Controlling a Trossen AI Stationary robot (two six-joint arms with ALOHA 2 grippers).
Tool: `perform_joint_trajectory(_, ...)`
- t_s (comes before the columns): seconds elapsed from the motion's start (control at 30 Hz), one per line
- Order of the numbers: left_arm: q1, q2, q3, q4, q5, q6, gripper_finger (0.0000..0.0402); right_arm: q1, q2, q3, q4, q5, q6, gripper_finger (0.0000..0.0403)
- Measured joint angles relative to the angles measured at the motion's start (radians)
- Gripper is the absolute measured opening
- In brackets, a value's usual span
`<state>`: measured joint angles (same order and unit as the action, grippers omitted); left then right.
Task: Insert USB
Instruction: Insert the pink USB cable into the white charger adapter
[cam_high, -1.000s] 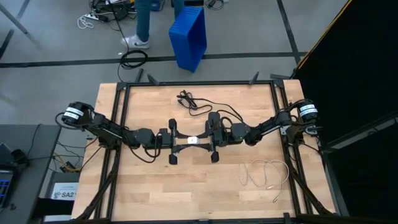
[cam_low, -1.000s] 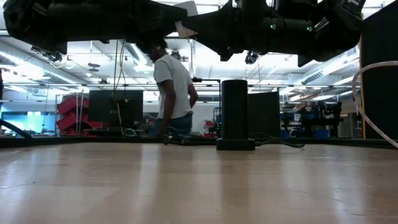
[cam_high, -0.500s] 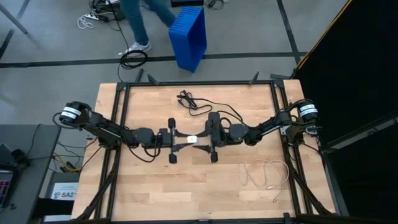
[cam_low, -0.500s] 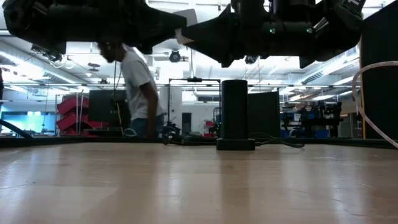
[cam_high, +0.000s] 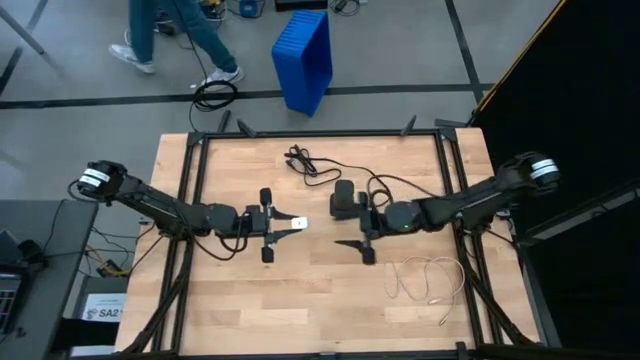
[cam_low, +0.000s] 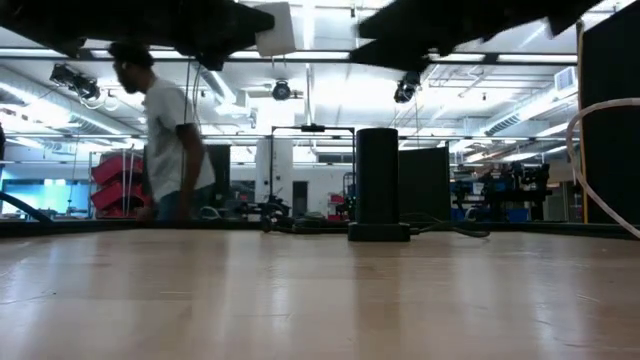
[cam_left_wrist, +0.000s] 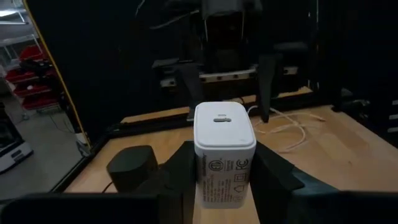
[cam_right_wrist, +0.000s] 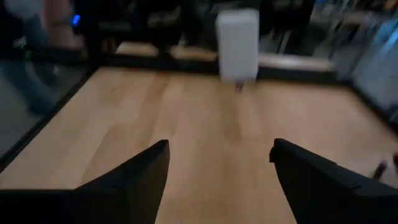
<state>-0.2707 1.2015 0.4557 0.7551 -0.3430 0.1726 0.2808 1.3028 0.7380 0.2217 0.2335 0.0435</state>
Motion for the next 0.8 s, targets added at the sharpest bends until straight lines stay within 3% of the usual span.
perform_joint_trajectory(0.13,0.0,0.0,0.0,-0.004,0.001,-0.015,0.0092,0.065,-0.087,0.0,-0.231,-0.001,0.174,0.0224)
perform_joint_trajectory(0.43,0.0,0.0,0.0,-0.008,0.004,-0.022,0.0092,0.139,-0.069,-0.002,-0.635,-0.138,0.566,0.0194)
perform_joint_trajectory(0.67,0.0,0.001,0.0,-0.015,0.005,-0.024,0.0092,0.148,-0.074,-0.001,-0.727,-0.178,0.665,0.0186)
perform_joint_trajectory(0.8,0.0,0.001,0.0,-0.019,0.006,-0.024,0.0092,0.108,-0.075,0.026,-0.878,-0.171,0.713,0.0183)
